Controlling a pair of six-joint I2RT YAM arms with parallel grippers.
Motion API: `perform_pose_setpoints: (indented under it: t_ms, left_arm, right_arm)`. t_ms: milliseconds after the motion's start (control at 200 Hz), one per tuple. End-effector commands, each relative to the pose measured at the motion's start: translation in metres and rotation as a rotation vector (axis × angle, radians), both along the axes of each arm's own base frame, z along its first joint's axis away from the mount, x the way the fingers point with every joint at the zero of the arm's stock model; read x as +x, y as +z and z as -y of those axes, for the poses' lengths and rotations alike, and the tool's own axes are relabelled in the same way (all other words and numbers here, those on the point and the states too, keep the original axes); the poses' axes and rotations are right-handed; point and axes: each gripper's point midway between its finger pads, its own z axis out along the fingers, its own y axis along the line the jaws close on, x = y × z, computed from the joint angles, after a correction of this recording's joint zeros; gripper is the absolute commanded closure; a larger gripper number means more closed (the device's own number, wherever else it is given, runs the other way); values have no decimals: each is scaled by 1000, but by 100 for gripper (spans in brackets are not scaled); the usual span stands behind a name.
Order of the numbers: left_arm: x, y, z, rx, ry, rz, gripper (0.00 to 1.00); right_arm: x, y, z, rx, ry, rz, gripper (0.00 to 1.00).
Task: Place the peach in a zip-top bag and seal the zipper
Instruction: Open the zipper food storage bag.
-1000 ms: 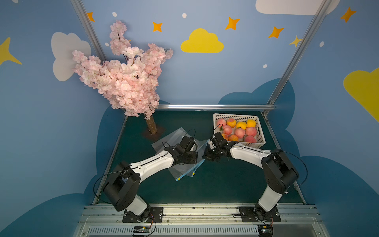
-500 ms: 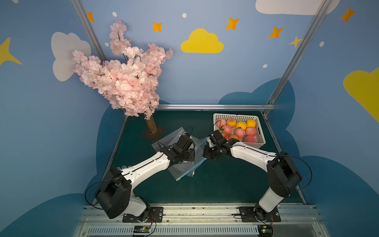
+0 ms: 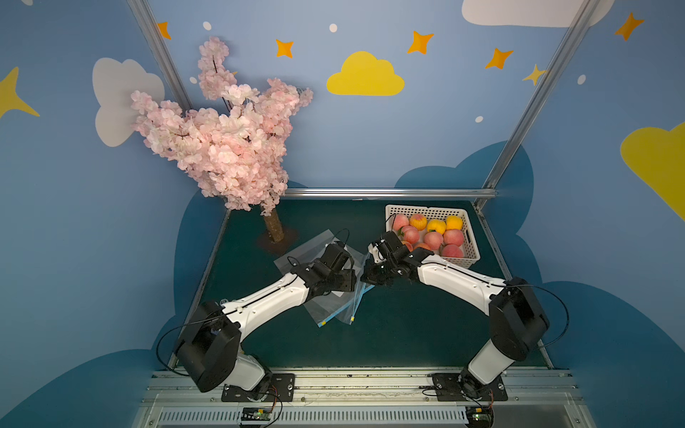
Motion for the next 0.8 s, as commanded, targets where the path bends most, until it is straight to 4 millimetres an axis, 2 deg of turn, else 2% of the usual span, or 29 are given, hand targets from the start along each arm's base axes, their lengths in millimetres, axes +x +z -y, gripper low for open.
perform_pose_setpoints:
  t_ms: [0, 110, 230, 325, 431, 561, 651, 756, 796]
  left_arm:
    - [-12, 19, -1, -76, -50, 62, 30]
    - [-25, 27, 2, -154, -106, 79, 22]
    - [-32, 24, 8, -165, -152, 54, 20]
    - [-28, 17, 9, -143, -143, 36, 22]
    - [-17, 13, 7, -101, -101, 32, 28]
    - [-6, 7, 5, -56, -61, 30, 46]
    - [1, 6, 3, -33, -39, 43, 53]
    - [4, 2, 7, -26, -51, 31, 59]
    - [5, -1, 10, -23, -61, 23, 64]
  right_arm:
    - [2, 22, -6, 63, -5, 6, 100]
    - [5, 30, -9, 97, -6, 8, 100]
    - [5, 38, -13, 124, -1, 9, 100]
    - [5, 41, -16, 137, 5, 4, 100]
    - [4, 41, -15, 136, 7, 0, 100]
    - [2, 40, -13, 131, 7, -2, 100]
    - [0, 40, -12, 131, 8, -3, 100]
    - [-2, 40, -12, 136, 14, -7, 100]
    - [-2, 42, -13, 140, 17, -6, 100]
